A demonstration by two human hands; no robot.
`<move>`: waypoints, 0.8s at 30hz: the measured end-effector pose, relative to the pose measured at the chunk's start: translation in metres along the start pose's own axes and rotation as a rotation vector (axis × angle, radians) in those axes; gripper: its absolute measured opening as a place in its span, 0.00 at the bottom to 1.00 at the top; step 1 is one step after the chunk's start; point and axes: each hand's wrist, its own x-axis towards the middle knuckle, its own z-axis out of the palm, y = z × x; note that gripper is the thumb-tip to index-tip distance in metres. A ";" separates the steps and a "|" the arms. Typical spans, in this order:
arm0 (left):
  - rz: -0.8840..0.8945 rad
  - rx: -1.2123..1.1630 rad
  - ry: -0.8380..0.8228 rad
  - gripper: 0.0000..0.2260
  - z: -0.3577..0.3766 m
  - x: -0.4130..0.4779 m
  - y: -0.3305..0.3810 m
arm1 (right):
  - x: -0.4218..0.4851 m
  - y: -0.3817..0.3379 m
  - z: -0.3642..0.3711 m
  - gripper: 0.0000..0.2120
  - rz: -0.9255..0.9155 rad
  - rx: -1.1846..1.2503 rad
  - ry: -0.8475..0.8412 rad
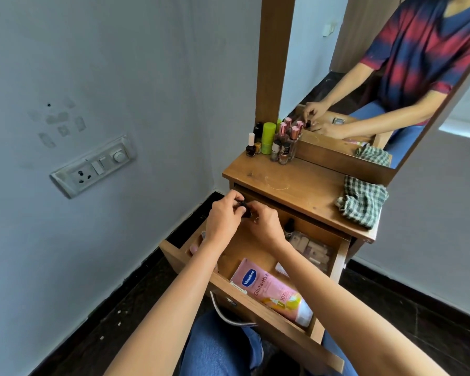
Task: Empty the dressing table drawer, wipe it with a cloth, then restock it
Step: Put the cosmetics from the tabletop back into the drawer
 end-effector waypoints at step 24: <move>-0.410 -0.086 -0.314 0.18 0.035 0.014 -0.025 | 0.027 0.012 0.029 0.06 0.203 -0.218 -0.008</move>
